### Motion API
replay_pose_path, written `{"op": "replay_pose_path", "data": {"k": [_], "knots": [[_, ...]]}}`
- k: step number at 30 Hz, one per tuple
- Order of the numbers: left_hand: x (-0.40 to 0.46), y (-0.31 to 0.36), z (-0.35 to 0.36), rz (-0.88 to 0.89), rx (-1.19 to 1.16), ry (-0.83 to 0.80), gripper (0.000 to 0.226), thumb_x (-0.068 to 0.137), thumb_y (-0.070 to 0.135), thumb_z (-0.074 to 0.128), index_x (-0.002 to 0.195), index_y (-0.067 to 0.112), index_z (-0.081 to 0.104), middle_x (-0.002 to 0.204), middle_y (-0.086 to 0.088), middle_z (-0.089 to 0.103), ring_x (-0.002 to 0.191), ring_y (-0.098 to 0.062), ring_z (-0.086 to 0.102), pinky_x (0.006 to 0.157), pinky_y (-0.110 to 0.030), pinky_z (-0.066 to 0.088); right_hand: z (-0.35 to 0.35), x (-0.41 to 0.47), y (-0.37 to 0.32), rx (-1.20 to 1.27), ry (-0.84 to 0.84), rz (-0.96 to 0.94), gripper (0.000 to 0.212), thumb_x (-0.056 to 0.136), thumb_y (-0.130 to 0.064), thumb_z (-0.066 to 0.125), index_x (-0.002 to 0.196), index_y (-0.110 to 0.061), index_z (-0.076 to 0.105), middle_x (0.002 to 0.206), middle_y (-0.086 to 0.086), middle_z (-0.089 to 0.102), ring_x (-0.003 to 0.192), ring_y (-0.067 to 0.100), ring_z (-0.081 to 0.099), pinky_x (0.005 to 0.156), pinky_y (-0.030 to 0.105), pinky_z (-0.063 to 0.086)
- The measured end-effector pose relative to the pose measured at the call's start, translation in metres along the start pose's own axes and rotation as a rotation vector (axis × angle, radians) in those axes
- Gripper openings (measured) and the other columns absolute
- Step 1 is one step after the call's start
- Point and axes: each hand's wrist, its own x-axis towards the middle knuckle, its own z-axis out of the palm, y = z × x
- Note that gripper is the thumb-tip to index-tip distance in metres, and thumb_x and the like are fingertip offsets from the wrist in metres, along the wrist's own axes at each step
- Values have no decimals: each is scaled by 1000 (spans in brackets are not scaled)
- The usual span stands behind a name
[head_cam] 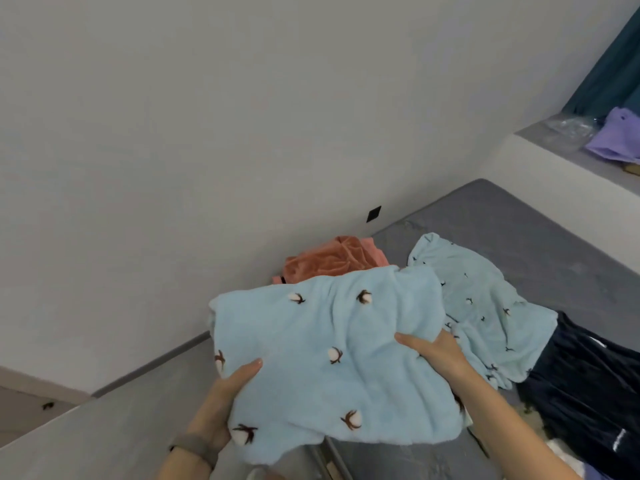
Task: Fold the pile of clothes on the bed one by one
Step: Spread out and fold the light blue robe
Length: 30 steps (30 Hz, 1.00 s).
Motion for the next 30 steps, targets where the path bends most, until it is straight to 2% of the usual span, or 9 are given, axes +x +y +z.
{"op": "replay_pose_path", "data": {"k": [4, 9, 11, 15, 21, 23, 26, 28, 30], "knots": [[78, 33, 20, -68, 32, -5, 61, 71, 24, 83, 125, 9, 59, 115, -18, 68, 103, -38, 65, 81, -48, 55, -4, 69, -18, -70, 78, 51, 45, 69, -24, 85, 109, -20, 64, 105, -2, 71, 93, 18, 68, 72, 31, 55], [188, 71, 41, -106, 73, 6, 94, 40, 34, 97, 122, 7, 61, 114, -16, 68, 104, -34, 66, 88, -48, 54, 9, 174, -42, -119, 110, 79, 45, 72, -25, 83, 112, -20, 62, 105, -3, 68, 93, 15, 65, 70, 28, 52], [229, 85, 51, -106, 91, 42, 91, 42, 33, 96, 122, 7, 62, 112, -14, 70, 102, -32, 67, 88, -47, 54, 18, 221, -53, -156, 91, 87, 46, 73, -24, 83, 114, -18, 62, 106, -3, 68, 93, 14, 64, 74, 28, 51], [297, 98, 64, -122, 85, 88, 55, 68, 21, 86, 117, 12, 64, 106, -7, 73, 96, -26, 70, 77, -39, 57, 30, 316, -71, -304, 27, 106, 62, 69, -34, 85, 123, -19, 60, 114, -5, 66, 102, 16, 62, 91, 36, 51], [389, 77, 54, -124, 174, 165, 87, 48, 37, 91, 126, 18, 58, 115, -2, 70, 105, -27, 66, 91, -49, 53, 27, 440, -60, -361, -70, 150, 56, 69, -32, 84, 120, -21, 62, 114, -7, 67, 107, 16, 63, 86, 29, 49], [416, 62, 45, -204, 200, 238, 96, 32, 43, 94, 118, 14, 63, 108, -5, 72, 100, -28, 68, 86, -44, 56, 28, 474, -38, -494, -39, 130, 77, 68, -45, 83, 135, -22, 50, 126, -5, 61, 116, 20, 57, 92, 34, 48], [448, 44, 24, -367, 268, 387, 115, 13, 57, 92, 115, 9, 64, 110, -11, 70, 98, -31, 65, 91, -48, 52, 38, 507, 7, -812, 183, 129, 97, 76, -52, 73, 149, -16, 21, 142, 14, 45, 127, 36, 44, 103, 49, 39], [462, 45, 18, -398, 406, 442, 118, 24, 61, 89, 125, 10, 57, 119, -11, 65, 104, -30, 62, 96, -47, 49, 52, 513, 23, -934, 266, 158, 95, 84, -47, 66, 152, -13, 9, 147, 24, 33, 133, 41, 34, 110, 52, 28], [468, 50, 16, -327, 723, 499, 125, 39, 60, 88, 142, 12, 36, 138, -14, 49, 120, -32, 52, 102, -47, 43, 65, 511, 25, -973, 327, 162, 90, 88, -37, 61, 153, -13, 4, 154, 25, 17, 141, 40, 18, 115, 55, 12]]}}
